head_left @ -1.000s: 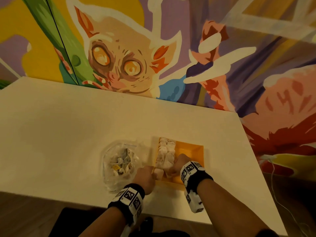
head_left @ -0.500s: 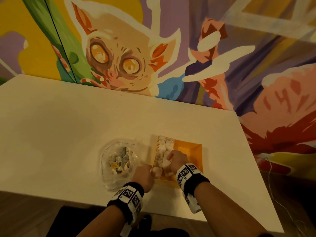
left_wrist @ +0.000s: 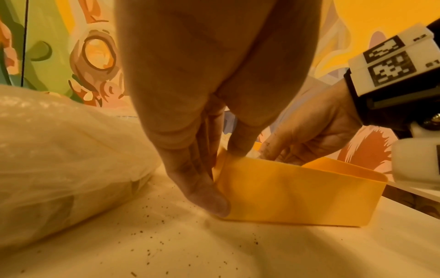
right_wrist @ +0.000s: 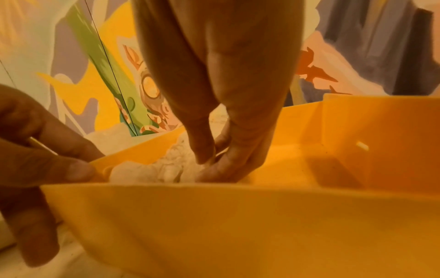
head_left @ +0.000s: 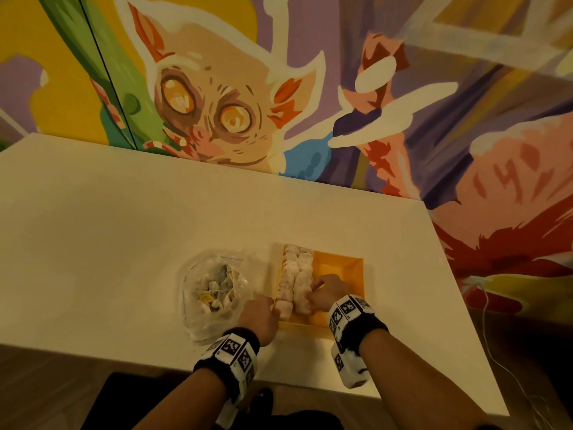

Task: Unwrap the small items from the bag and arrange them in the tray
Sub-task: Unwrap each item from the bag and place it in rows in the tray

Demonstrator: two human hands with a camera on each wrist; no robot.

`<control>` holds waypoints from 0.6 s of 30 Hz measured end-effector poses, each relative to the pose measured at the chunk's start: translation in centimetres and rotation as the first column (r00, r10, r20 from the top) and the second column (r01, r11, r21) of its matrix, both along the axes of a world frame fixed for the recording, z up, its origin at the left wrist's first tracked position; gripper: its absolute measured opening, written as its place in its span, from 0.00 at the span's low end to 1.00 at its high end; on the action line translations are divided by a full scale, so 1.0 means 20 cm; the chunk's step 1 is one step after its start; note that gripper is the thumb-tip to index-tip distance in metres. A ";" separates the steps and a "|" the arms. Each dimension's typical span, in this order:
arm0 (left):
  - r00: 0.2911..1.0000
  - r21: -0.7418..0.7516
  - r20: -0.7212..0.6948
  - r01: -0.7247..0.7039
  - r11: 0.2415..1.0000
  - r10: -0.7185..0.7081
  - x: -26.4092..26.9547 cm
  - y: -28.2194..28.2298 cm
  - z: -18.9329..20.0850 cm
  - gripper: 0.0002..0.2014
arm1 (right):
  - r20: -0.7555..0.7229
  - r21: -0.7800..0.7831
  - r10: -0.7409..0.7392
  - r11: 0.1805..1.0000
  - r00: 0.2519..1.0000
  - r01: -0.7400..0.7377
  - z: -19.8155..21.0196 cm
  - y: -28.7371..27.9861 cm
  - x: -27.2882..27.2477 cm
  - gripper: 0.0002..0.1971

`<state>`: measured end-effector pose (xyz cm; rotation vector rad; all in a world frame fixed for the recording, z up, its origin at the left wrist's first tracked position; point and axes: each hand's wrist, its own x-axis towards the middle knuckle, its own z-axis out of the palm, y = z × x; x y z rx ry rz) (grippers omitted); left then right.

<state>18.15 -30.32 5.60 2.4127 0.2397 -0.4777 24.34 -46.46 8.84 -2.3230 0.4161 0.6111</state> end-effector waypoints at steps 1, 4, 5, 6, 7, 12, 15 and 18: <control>1.000 -0.004 -0.007 -0.001 1.000 0.001 0.00 0.00 0.00 0.21 | -0.008 -0.013 0.021 1.000 1.000 -0.022 0.00 -0.01 0.00 0.08; 1.000 -0.020 -0.025 -0.008 1.000 0.008 0.00 0.00 0.00 0.21 | -0.030 -0.064 0.034 0.997 0.999 -0.036 0.01 -0.01 -0.01 0.13; 0.999 -0.027 -0.030 -0.018 0.999 0.017 0.00 0.01 0.00 0.21 | -0.042 -0.082 0.043 0.996 0.998 -0.046 0.01 -0.01 -0.01 0.16; 0.999 -0.031 -0.034 -0.025 0.999 0.024 0.00 0.00 0.00 0.21 | -0.064 -0.108 0.050 0.993 0.997 -0.057 0.01 -0.01 -0.02 0.18; 0.999 -0.031 -0.036 -0.028 0.999 0.027 0.00 0.00 0.00 0.21 | -0.089 -0.133 0.060 0.989 0.994 -0.071 0.01 -0.01 -0.02 0.22; 0.999 -0.028 -0.037 -0.023 0.999 0.022 0.00 0.00 0.00 0.21 | -0.192 -0.290 0.150 0.935 0.970 -0.202 0.05 -0.02 -0.04 0.29; 0.999 -0.028 -0.035 -0.018 0.999 0.017 0.00 0.00 0.00 0.20 | -0.235 -0.231 0.165 0.948 0.958 -0.220 0.05 0.00 -0.01 0.20; 1.000 -0.030 -0.016 0.000 1.000 0.000 0.01 0.00 0.02 0.22 | -0.228 -0.156 0.134 0.973 0.964 -0.172 0.05 0.03 0.01 0.14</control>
